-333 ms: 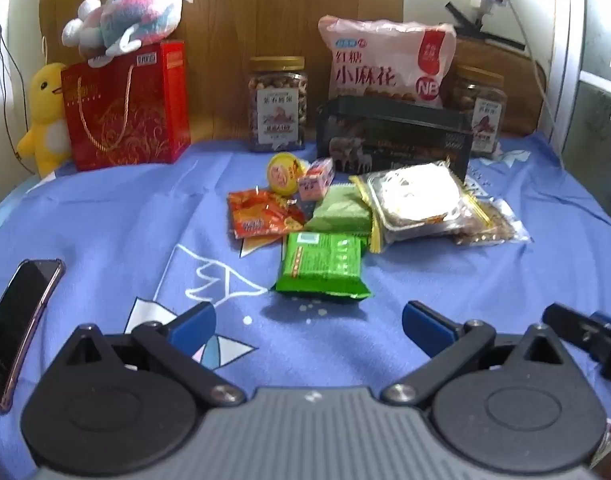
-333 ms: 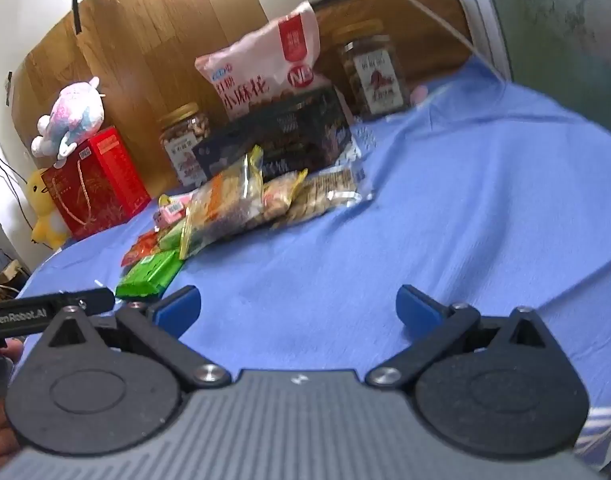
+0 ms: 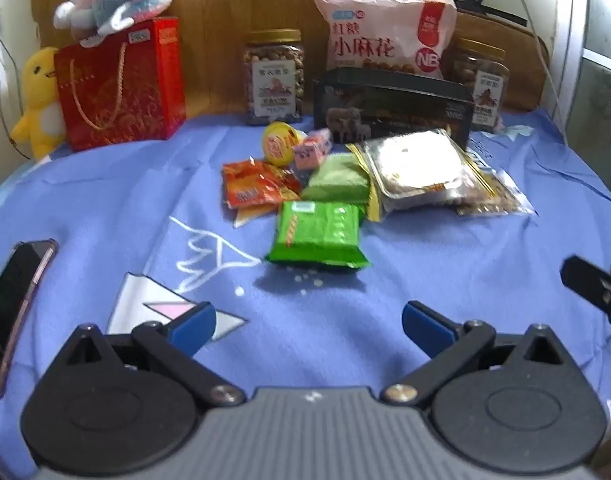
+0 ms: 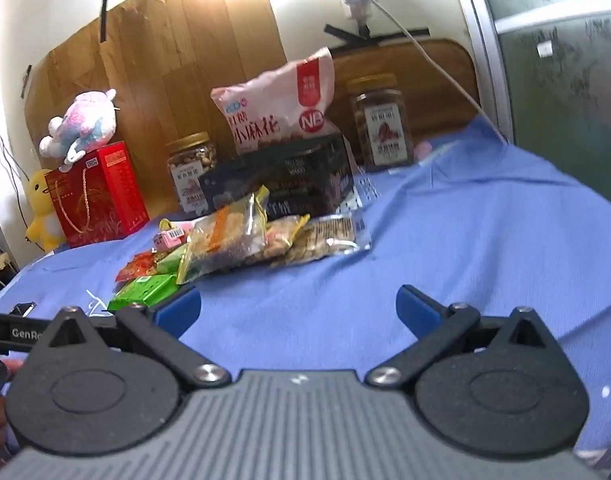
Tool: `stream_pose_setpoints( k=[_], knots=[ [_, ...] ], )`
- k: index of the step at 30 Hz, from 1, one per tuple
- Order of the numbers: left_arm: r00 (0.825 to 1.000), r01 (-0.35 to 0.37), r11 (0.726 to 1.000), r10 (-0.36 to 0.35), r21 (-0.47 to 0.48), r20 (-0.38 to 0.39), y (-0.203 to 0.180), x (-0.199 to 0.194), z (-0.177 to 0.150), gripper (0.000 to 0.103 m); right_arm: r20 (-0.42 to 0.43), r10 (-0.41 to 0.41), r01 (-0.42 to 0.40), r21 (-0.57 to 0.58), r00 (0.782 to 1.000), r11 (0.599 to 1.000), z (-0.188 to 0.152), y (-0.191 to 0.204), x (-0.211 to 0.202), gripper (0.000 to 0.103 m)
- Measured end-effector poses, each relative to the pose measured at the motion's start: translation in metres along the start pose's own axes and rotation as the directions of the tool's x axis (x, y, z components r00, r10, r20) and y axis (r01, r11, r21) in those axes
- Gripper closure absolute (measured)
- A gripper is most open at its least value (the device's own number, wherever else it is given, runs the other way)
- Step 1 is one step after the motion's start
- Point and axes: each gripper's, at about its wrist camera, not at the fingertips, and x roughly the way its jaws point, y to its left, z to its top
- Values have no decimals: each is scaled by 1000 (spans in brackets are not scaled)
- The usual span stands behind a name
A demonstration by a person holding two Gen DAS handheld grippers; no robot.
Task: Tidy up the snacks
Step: 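Reach the left gripper to the green snack pack and grasp it, then carry the green pack into the black tin box and open the left gripper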
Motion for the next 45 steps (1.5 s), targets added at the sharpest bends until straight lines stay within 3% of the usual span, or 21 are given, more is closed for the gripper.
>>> stream_pose_setpoints(
  k=[3,8,11,14,15,16,18,22,23,25,28,32,34,35,36,39,45],
  knots=[
    [996,76,997,-76,2,-36,5,2,-9,0,2,6,-6,-21,1000,1000,4,2,4,0],
    [981,196,980,-196,-35,-11,17,-9,-15,0,23,28,-27,-41,999,999,-8,3,12,0],
    [963,262,962,-266,-75,-42,29,-7,-11,1,-7,59,-60,-47,998,997,-8,2,23,11],
    [964,265,958,-264,-111,30,45,-8,4,6,-47,116,-120,-69,992,990,-7,7,33,27],
    [965,261,957,-257,-123,51,51,-8,9,12,-61,140,-144,-79,988,986,-6,9,36,32],
    [964,264,956,-258,-130,60,56,-6,18,25,-76,165,-172,-94,983,981,-4,13,40,35],
    [954,301,944,-297,-139,45,66,2,34,35,-105,203,-215,-120,973,969,0,21,47,41],
    [917,389,900,-398,-194,-6,80,33,56,33,-207,305,-333,-113,929,936,9,40,67,42],
    [913,398,897,-407,-192,-9,81,37,56,30,-229,318,-355,-143,920,924,9,50,71,42],
    [913,400,900,-408,-174,-11,82,46,62,13,-263,335,-392,-209,905,896,5,68,76,42],
    [908,412,898,-419,-151,-13,83,55,67,9,-323,335,-427,-277,885,861,1,90,92,41],
    [892,434,884,-449,-171,-57,82,73,70,9,-381,326,-447,-290,865,847,0,103,113,41],
    [874,455,869,-478,-192,-92,80,84,68,18,-374,321,-445,-319,870,837,0,111,118,41],
    [880,451,875,-469,-178,-78,79,82,67,24,-376,325,-452,-327,868,830,-1,114,119,43],
    [877,456,874,-474,-166,-84,77,81,66,39,-371,329,-455,-331,868,826,-4,117,117,49],
    [889,435,886,-451,-160,-78,78,71,60,49,-352,316,-440,-362,881,822,-6,122,112,56],
    [890,450,881,-455,-144,-2,86,26,63,50,-276,398,-476,-336,875,813,10,120,85,57]
  ],
)
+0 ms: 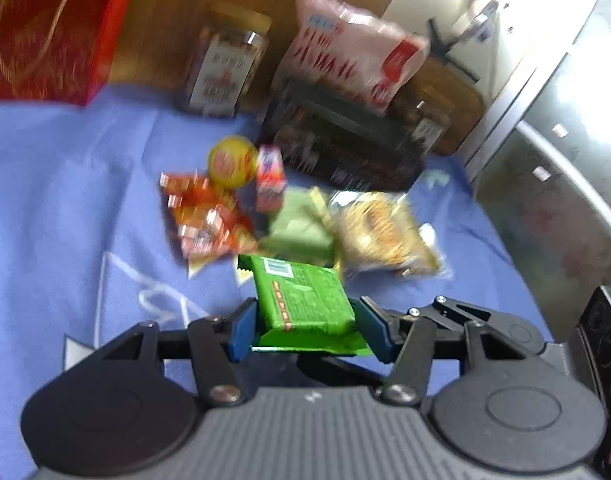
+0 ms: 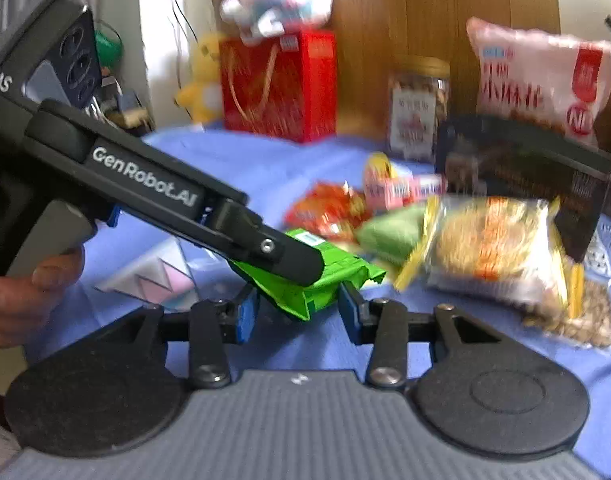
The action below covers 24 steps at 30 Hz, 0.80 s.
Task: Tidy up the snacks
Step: 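Carry the green pack into the black tin box and open the left gripper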
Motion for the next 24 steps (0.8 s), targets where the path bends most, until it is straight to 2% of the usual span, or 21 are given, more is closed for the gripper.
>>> stream_pose_setpoints(
  k=[2,6,9,11,15,19,22,24],
  knots=[
    [999,-2,999,1,32,42,-11,-8,12,50,55,-17,18,-15,998,1000,9,-1,-9,57],
    [994,13,993,-26,121,105,-40,-1,52,50,142,-99,107,-51,985,993,32,-19,-16,58],
    [987,28,979,-59,202,148,-65,22,87,50,197,-166,177,-40,966,983,53,-51,-17,58],
    [986,32,973,-67,227,150,-77,46,108,49,209,-204,213,-18,956,977,68,-80,-11,58],
    [991,44,969,-73,243,113,-91,107,143,49,169,-268,267,28,948,963,85,-135,12,58],
    [997,45,974,-58,221,55,-89,159,159,49,98,-287,278,93,953,956,89,-188,36,58],
    [998,42,978,-48,204,26,-87,185,163,47,62,-297,290,104,953,951,85,-204,46,56],
    [999,29,978,-36,209,31,-84,188,165,45,58,-306,299,104,950,949,80,-207,44,53]
  ],
)
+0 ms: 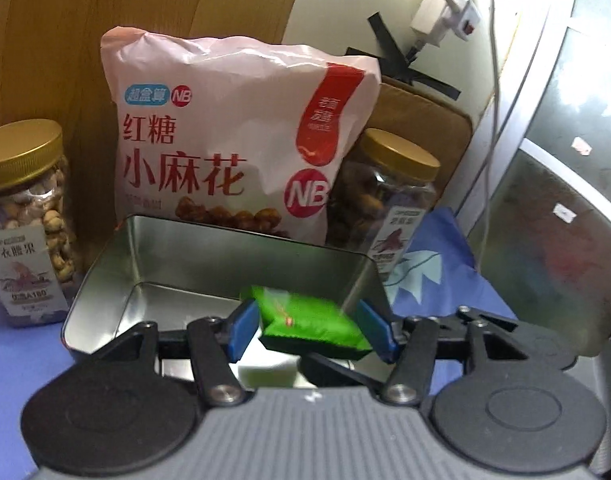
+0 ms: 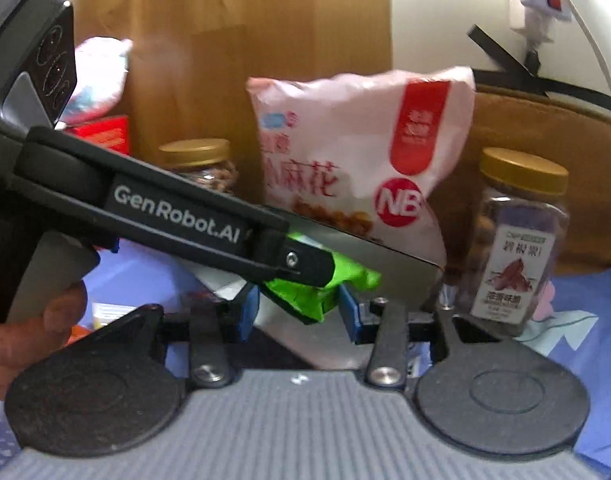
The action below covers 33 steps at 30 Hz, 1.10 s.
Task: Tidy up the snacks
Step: 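Carry the green pack into the black tin box and open the left gripper, then grasp the round pastry bag with the left gripper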
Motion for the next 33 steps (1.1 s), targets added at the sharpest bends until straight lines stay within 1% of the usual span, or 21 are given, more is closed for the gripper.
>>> stream_pose_setpoints(
  k=[1,4,5,7,9,10,11,13,15,16,18,20,22,24,25,27,29,31,33],
  knots=[
    [1000,-8,1000,8,5,11,3,-3,2,41,3,-3,3,8,1000,1000,-2,-2,-2,53],
    [994,-37,999,36,7,104,17,-29,6,33,45,10,-11,29,999,1000,-11,-7,-20,53],
    [988,-63,998,62,1,138,25,-39,7,33,55,29,-31,33,998,999,-13,-9,-27,53],
    [975,-134,991,137,-29,173,45,-53,8,32,61,108,-111,57,992,992,-20,-10,-43,54],
    [967,-187,980,196,-70,162,64,-56,8,32,46,204,-208,102,978,973,-25,-13,-52,54],
    [967,-200,975,212,-96,140,74,-54,6,32,29,240,-242,128,970,962,-29,-15,-53,54],
    [969,-204,972,217,-119,116,82,-50,3,32,9,260,-258,152,966,954,-31,-17,-51,54],
    [978,-187,971,199,-151,64,90,-39,-3,33,-18,260,-253,180,965,951,-34,-20,-43,54],
    [986,-161,974,167,-161,25,91,-27,-10,34,-31,223,-213,196,974,957,-36,-25,-37,54],
    [987,-156,975,160,-157,14,87,-23,-12,32,-32,214,-202,211,976,956,-36,-29,-34,54],
    [984,-172,978,176,-121,18,75,-20,-18,32,-28,200,-187,248,979,951,-37,-37,-31,54],
    [988,-152,984,153,-97,3,61,-17,-20,32,-23,135,-125,255,991,959,-39,-43,-32,54],
    [993,-116,990,116,-78,-7,52,-20,-25,32,-11,85,-80,259,996,963,-41,-50,-32,54],
    [994,-111,992,111,-66,-3,44,-21,-25,32,-9,42,-38,272,999,962,-43,-56,-33,53],
    [993,-115,991,116,-67,9,42,-27,-27,32,-9,37,-33,279,999,960,-43,-57,-34,53],
    [994,-103,990,107,-96,32,41,-43,-32,32,6,67,-66,280,998,958,-44,-56,-43,53],
    [997,-65,991,70,-114,40,40,-63,-41,32,25,118,-120,269,993,956,-49,-49,-58,53],
    [998,-37,994,41,-102,38,35,-80,-55,31,34,198,-199,284,980,938,-56,-41,-70,53],
    [1000,-18,996,20,-92,21,31,-95,-74,31,23,275,-268,310,961,912,-59,-31,-72,53]
  ],
)
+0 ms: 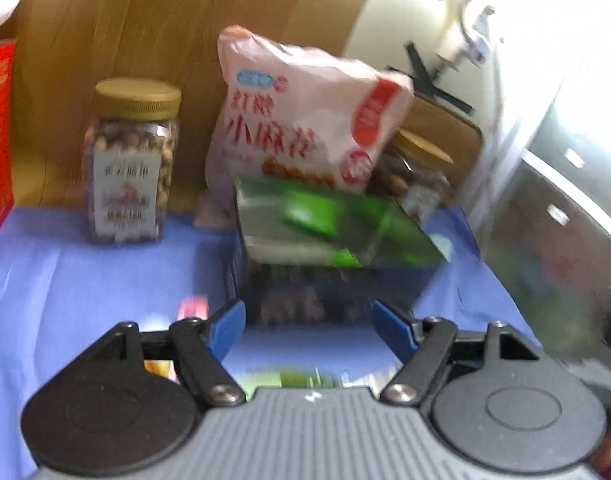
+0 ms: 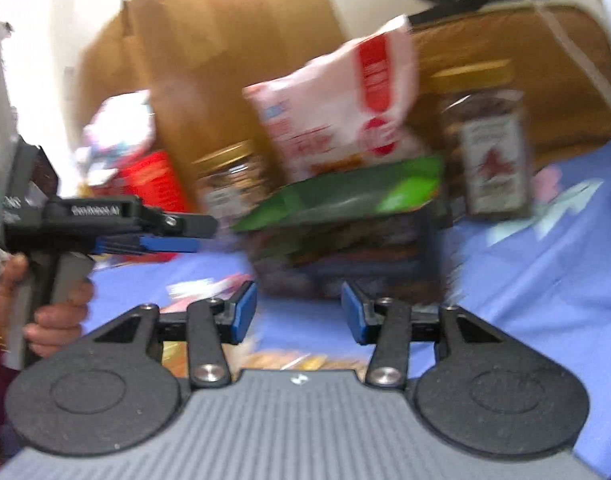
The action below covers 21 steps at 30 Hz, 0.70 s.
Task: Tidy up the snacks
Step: 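Grasp the round pastry bag with the left gripper, then lift the pastry bag into the tin box and release it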
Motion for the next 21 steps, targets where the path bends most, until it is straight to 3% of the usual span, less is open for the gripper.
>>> stream_pose_setpoints(
  k=[7,9,16,18,21],
  knots=[
    [994,39,998,-44,-47,-98,1,-23,-58,30,-118,38,-38,0,992,999,-25,36,30,55],
    [994,41,997,-47,-60,-101,3,-27,-71,30,-130,42,-43,-11,991,999,-33,46,24,63],
    [978,140,986,-152,-88,-145,-4,-50,-107,30,-157,41,-38,22,987,999,-72,62,-15,62],
    [972,169,983,-179,-75,-153,-7,-59,-114,30,-156,7,-12,-29,988,999,-80,74,-24,56],
    [981,153,987,-157,-48,-114,-5,-73,-114,23,-143,-57,42,-107,988,993,-87,86,-35,40]
  ],
)
